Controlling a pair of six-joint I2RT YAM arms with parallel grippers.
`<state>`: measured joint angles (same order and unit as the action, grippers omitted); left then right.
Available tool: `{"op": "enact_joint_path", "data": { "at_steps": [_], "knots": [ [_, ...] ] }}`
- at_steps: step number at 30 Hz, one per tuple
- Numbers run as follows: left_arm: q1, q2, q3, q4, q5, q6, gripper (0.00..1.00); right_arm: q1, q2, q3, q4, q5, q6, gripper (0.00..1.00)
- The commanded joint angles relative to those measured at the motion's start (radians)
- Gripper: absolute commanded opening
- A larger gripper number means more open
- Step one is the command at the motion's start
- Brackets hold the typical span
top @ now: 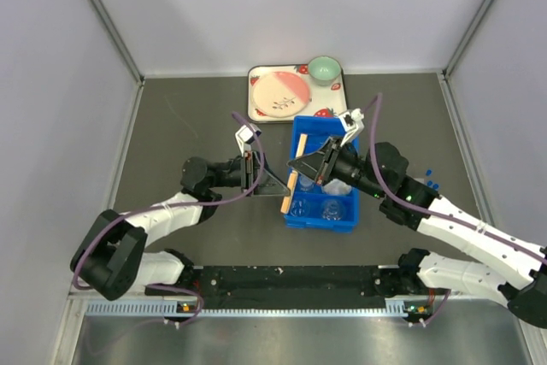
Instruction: Organize the chemistry lab equipment
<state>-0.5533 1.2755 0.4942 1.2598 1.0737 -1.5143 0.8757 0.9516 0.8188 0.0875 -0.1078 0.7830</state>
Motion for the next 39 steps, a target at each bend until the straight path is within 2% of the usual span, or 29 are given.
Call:
{"op": "enact_joint_path", "data": {
  "at_steps": [1,2,3,4,6,7,9,10,13,14,17,23,28,32,39],
  "knots": [
    [-0.008,-0.073,0.027,-0.045,0.063,0.086,0.37,-0.014,-0.004,0.029,-0.086,0.08,-0.128,0.0],
    [-0.008,-0.077,0.044,-0.095,0.069,0.116,0.45,-0.014,-0.002,0.04,-0.086,0.083,-0.14,0.0],
    [-0.008,-0.094,0.055,-0.215,0.075,0.153,0.66,-0.012,-0.001,0.045,-0.119,0.092,-0.149,0.0],
    [-0.008,-0.105,0.067,-0.311,0.078,0.252,0.98,-0.014,0.007,0.051,-0.129,0.097,-0.159,0.0],
    [-0.008,-0.142,0.127,-0.493,0.071,0.38,0.99,-0.014,0.016,0.082,-0.158,0.105,-0.197,0.0],
    [-0.008,-0.157,0.157,-0.766,0.045,0.545,0.99,-0.014,0.028,0.091,-0.192,0.138,-0.211,0.0],
    [-0.008,-0.191,0.278,-1.063,-0.016,0.729,0.99,-0.012,0.039,0.128,-0.229,0.183,-0.264,0.0],
    [-0.008,-0.192,0.32,-1.253,-0.059,0.869,0.99,-0.014,0.045,0.138,-0.262,0.198,-0.286,0.0],
    [-0.008,-0.188,0.438,-1.445,-0.121,1.021,0.98,-0.015,0.091,0.196,-0.304,0.261,-0.369,0.0],
    [-0.008,-0.185,0.484,-1.553,-0.182,1.055,0.98,-0.017,0.122,0.232,-0.33,0.273,-0.408,0.0],
    [-0.007,-0.168,0.544,-1.71,-0.308,1.16,0.98,-0.015,0.186,0.32,-0.399,0.33,-0.5,0.0],
    [-0.007,-0.18,0.534,-1.818,-0.455,1.252,0.98,-0.02,0.363,0.45,-0.46,0.52,-0.733,0.0],
    [-0.005,-0.24,0.491,-1.849,-0.512,1.273,0.98,-0.043,0.493,0.493,-0.448,0.554,-0.941,0.0],
    [-0.005,-0.298,0.429,-1.853,-0.515,1.27,0.98,-0.072,0.533,0.433,-0.326,0.539,-1.158,0.0],
    [-0.004,-0.39,0.346,-1.855,-0.512,1.263,0.99,-0.096,0.582,0.41,-0.315,0.364,-1.401,0.0]
  ]
}}
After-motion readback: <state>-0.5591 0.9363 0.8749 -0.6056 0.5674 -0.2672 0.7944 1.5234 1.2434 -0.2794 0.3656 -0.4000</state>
